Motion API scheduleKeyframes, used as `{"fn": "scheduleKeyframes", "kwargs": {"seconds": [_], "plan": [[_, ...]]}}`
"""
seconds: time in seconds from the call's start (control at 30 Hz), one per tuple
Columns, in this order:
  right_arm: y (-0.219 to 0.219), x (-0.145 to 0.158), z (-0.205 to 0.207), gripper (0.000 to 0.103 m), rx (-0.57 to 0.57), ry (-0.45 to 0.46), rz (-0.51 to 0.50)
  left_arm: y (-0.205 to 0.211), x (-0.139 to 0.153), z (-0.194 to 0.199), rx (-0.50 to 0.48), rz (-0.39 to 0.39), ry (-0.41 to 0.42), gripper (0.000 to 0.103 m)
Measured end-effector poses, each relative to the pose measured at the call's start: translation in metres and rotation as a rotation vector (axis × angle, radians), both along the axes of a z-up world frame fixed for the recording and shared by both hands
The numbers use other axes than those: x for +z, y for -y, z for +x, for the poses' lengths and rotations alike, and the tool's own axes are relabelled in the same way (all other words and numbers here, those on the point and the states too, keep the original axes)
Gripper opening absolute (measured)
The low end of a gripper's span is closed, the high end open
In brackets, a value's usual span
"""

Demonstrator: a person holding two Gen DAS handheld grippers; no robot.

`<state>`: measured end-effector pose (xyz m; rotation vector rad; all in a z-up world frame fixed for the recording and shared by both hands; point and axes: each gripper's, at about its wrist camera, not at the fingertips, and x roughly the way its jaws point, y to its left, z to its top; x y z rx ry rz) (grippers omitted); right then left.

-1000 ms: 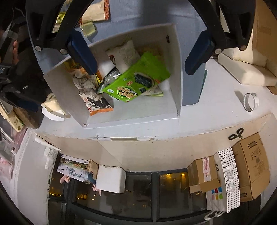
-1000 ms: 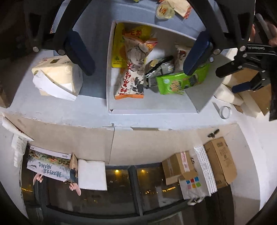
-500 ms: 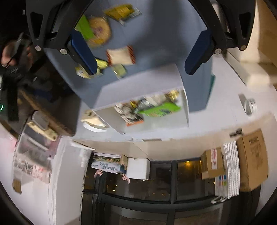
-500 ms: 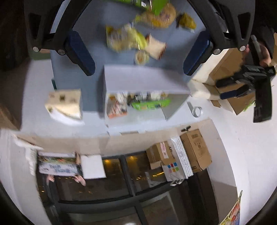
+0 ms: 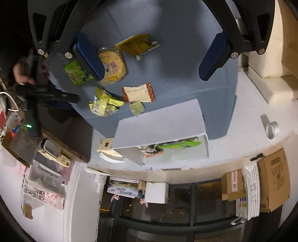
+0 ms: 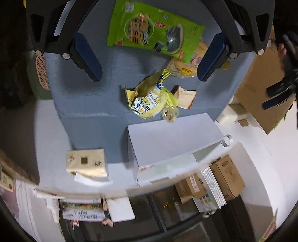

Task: Organize snacks
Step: 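Grasp the yellow cartoon-print snack bag with the right gripper and lift, then grasp the flat yellow snack packet with left gripper while right holds yellow bag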

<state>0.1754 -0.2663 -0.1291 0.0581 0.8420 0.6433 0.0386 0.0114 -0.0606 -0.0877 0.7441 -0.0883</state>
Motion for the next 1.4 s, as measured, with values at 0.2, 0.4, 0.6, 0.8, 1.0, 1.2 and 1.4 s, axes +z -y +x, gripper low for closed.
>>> {"fn": "scheduleKeyframes", "kwargs": {"seconds": [0.2, 0.4, 0.6, 0.8, 1.0, 1.2, 1.4], "plan": [[-0.039, -0.016, 0.030, 0.103, 0.077, 0.033, -0.090, 0.004, -0.006, -0.002, -0.002, 0.017, -0.014, 0.103], [-0.069, -0.038, 0.062, 0.103, 0.154, -0.052, -0.173, 0.004, -0.013, -0.005, -0.005, 0.035, -0.027, 0.103], [-0.072, -0.043, 0.065, 0.060, 0.110, -0.023, -0.203, 0.007, -0.027, -0.003, -0.032, 0.071, -0.058, 0.103], [-0.060, -0.027, 0.044, 0.059, 0.144, 0.003, -0.141, 0.019, -0.047, 0.003, -0.085, 0.095, -0.110, 0.103], [-0.030, 0.004, 0.008, 0.059, 0.117, 0.039, -0.004, 0.042, -0.072, 0.009, -0.202, 0.154, -0.170, 0.103], [-0.020, 0.017, -0.025, 0.060, 0.102, 0.066, 0.004, 0.050, -0.099, 0.030, -0.252, 0.185, -0.238, 0.103], [-0.007, 0.013, -0.026, 0.060, 0.070, 0.039, 0.021, 0.050, -0.110, 0.044, -0.263, 0.186, -0.249, 0.086]]}}
